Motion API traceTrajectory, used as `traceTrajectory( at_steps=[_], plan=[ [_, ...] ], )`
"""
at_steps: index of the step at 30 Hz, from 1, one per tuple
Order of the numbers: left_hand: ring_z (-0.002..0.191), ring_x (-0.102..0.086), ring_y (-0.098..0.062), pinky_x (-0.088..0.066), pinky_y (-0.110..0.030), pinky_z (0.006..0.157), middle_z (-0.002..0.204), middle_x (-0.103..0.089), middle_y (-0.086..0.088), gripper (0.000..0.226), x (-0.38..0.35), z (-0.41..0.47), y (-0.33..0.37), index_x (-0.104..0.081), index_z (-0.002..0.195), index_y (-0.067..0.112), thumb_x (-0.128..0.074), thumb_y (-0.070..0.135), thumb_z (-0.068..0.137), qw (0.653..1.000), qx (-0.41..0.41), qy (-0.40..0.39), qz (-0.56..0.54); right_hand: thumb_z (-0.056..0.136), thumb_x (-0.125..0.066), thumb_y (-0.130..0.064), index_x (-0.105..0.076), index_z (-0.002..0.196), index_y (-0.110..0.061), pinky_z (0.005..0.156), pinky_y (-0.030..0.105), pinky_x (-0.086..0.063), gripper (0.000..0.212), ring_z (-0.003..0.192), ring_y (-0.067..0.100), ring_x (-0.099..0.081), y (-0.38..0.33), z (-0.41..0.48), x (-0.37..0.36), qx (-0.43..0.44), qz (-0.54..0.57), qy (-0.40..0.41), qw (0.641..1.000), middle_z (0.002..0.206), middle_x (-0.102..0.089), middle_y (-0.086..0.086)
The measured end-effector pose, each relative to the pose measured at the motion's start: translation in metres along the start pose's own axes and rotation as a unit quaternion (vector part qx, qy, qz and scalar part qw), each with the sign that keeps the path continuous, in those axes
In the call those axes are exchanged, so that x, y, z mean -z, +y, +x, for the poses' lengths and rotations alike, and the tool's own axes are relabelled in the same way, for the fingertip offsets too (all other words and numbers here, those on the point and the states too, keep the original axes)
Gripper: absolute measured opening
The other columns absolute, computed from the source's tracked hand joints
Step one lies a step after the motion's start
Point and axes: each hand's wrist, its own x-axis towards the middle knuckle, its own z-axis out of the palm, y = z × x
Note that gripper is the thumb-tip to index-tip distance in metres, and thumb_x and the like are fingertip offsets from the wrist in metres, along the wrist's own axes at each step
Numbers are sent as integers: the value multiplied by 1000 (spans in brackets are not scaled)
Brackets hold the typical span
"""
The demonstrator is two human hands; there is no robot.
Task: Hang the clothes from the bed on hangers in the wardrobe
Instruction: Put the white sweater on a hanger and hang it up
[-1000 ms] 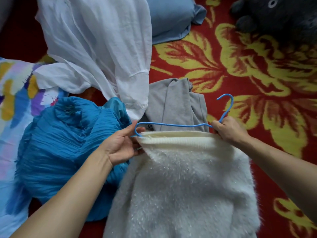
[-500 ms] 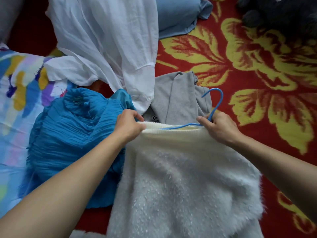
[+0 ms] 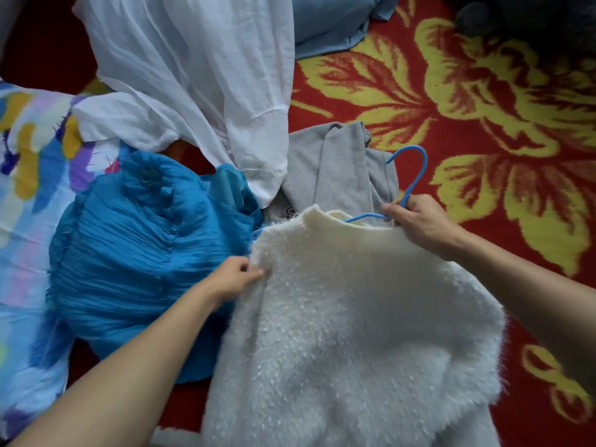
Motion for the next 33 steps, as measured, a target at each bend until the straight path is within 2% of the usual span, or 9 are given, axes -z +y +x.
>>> traceTrajectory(
  at_steps=[3, 7, 11, 15, 19, 23, 26, 28, 33],
  plan=[
    [68, -50, -20, -39, -32, 62, 72, -53, -10, 27, -6, 7, -11, -53, 71, 10, -65, 26, 89, 993, -31, 81, -79, 92, -62, -27, -63, 60, -13, 51, 28, -30, 35, 50, 13, -38, 3, 4, 13, -18, -23, -16, 999, 55, -47, -1],
    [64, -51, -18, -40, -31, 61, 71, -58, -10, 26, 23, 6, 1, -62, 81, -1, -62, 23, 91, 967, -126, 210, -68, 92, -62, -25, -51, 59, -13, 47, 26, -26, 37, 45, 8, -29, 9, 3, 15, -48, -114, -107, 987, 48, -36, -7],
    [60, -52, -8, -40, -18, 57, 69, -60, 2, 12, 33, -3, 30, -65, 83, 11, -61, 19, 92, 962, -195, 192, 7, 93, -62, -25, -55, 62, -14, 49, 28, -25, 33, 54, 16, -35, -2, 5, -12, -21, -43, -119, 992, 59, -42, 3],
    [66, -53, -18, -41, -31, 63, 73, -60, -7, 15, 56, -6, 17, -64, 83, 11, -61, 23, 92, 966, -182, 183, 25, 92, -63, -24, -63, 64, -12, 43, 23, -25, 30, 48, 12, -36, -7, 11, -22, -9, 33, -79, 996, 57, -47, 4],
    [64, -49, -17, -38, -31, 61, 72, -57, -5, 16, 58, -6, 20, -60, 80, 12, -61, 22, 92, 974, -173, 149, -3, 91, -63, -19, -62, 63, -11, 42, 21, -30, 29, 40, 7, -39, 4, 15, -2, -32, 135, 14, 990, 46, -49, -6],
    [64, -46, -17, -36, -27, 58, 70, -54, -6, 14, 35, -1, 32, -59, 80, 12, -61, 17, 92, 984, -151, 98, -14, 91, -62, -23, -58, 56, -15, 45, 19, -30, 36, 44, 3, -39, -1, 7, -16, -9, -19, -168, 986, 50, -48, -9],
    [69, -54, -19, -43, -30, 64, 78, -62, -8, 3, 37, -3, 32, -62, 88, 10, -64, 11, 89, 989, -128, 60, -36, 90, -65, -22, -66, 68, -6, 44, 20, -31, 28, 46, 5, -41, -2, 16, -10, -28, 55, -103, 993, 57, -54, 0],
    [77, -61, -23, -49, -33, 73, 88, -69, -11, 13, 51, -6, 32, -66, 94, 11, -68, 4, 83, 992, -106, 37, -50, 91, -64, -20, -67, 81, 6, 44, 20, -33, 28, 51, 10, -45, 5, 17, -2, -46, 115, -69, 990, 65, -56, 8],
    [74, -62, -24, -49, -29, 69, 86, -68, -23, 31, 53, -18, 48, -66, 88, -6, -76, 17, 71, 994, -53, -95, 4, 96, -58, -23, -57, 62, -14, 39, 10, -27, 35, 38, -2, -37, 0, 2, -19, -18, 112, -121, 986, 46, -47, -11]
  ],
)
